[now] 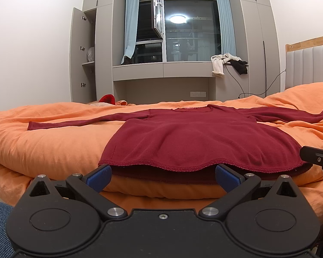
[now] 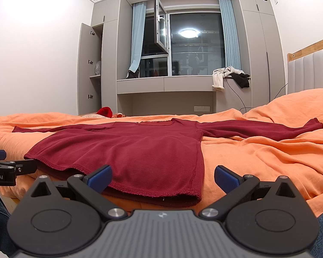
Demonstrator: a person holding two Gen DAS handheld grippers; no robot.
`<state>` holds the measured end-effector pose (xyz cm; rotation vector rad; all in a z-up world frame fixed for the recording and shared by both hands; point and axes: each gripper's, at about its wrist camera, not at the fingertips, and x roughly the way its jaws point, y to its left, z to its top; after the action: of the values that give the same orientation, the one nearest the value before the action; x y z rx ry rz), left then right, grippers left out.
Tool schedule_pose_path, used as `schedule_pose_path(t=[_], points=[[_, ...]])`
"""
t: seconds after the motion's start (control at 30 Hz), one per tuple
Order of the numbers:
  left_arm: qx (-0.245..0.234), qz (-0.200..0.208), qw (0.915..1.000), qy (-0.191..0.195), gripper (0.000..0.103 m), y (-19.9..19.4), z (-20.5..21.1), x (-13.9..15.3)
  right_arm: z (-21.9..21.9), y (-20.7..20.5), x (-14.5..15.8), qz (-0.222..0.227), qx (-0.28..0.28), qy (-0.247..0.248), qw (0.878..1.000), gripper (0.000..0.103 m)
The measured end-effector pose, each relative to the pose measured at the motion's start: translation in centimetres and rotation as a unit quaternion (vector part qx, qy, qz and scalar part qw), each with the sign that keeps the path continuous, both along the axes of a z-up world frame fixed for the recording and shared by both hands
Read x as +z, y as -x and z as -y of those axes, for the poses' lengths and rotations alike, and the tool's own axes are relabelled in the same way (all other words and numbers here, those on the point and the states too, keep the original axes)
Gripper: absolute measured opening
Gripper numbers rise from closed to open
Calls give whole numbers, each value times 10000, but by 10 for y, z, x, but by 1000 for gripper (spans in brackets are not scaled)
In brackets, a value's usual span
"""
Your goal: Fold small clothes
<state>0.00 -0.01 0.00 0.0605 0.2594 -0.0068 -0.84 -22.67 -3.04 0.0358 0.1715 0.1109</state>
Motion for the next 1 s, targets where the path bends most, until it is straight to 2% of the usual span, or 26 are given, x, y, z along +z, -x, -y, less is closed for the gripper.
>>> schedule_pose_path(t=[0.6,1.0], points=[[-1,-6,10000,-2,102,0,0,0,0,0,0,-11,2,7,10000,103],[-2,-71,10000,-27,102,0,-3,-8,-2,-8,-1,-242,28,-1,9997,103]])
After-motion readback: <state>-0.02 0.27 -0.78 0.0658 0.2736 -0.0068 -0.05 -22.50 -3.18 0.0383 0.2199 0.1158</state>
